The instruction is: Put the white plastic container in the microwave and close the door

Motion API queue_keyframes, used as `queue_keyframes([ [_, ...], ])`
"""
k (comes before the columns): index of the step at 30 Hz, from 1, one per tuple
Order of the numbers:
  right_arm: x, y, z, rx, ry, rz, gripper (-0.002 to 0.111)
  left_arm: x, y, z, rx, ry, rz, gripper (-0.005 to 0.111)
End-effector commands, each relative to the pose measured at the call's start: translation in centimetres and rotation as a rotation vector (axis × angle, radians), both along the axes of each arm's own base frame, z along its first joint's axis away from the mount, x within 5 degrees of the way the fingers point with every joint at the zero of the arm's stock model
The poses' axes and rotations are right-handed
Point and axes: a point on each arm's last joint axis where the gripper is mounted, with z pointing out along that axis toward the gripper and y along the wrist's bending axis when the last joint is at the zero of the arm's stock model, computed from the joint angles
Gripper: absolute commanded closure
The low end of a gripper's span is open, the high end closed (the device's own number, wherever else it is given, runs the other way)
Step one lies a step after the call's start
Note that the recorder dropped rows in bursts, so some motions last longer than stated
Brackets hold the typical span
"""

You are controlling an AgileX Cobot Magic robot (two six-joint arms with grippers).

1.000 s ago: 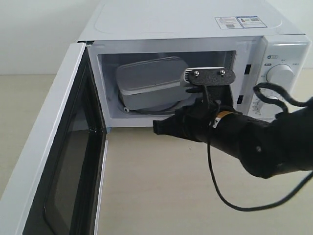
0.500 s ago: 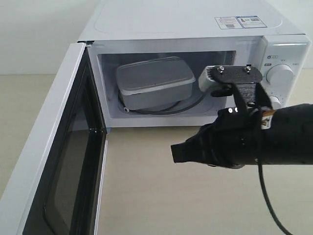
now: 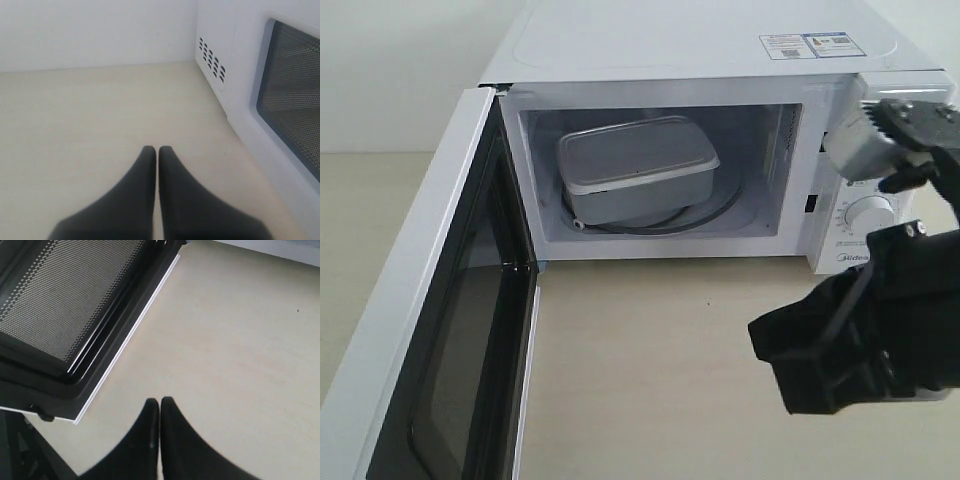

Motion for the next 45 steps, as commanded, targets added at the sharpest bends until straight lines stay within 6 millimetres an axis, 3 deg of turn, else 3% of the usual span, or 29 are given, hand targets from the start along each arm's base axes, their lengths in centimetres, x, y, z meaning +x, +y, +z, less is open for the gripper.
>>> queue_keyframes([
  [1,-0.9,-0.6,0.6,0.011,-0.025,0.012,0.108,0.0,0.0,-0.1,0.004,-0.003,0.002,0.103],
  [20,-0.1,-0.7,1.8,0.061,-0.174,-0.038,0.108,0.0,0.0,-0.1,0.004,-0.003,0.002,0.103],
  [24,-1.4,-2.7,2.8,0.07,-0.285,-0.079,0.108,0.0,0.0,-0.1,0.004,-0.003,0.002,0.103],
  [26,-3.1,-5.6,2.3,0.11,-0.39,-0.22,0.108,0.0,0.0,-0.1,0.004,-0.003,0.0,0.103],
  [30,-6.9,-9.2,0.3,0.165,-0.615,-0.446,0.108,0.0,0.0,-0.1,0.004,-0.003,0.0,0.103],
  [36,-9.6,-10.5,-1.7,0.186,-0.786,-0.589,0.108,0.0,0.0,-0.1,0.004,-0.003,0.0,0.103],
  [45,-8.9,-10.9,-4.8,0.143,-0.752,-0.668,0.108,0.0,0.0,-0.1,0.004,-0.003,0.0,0.103],
])
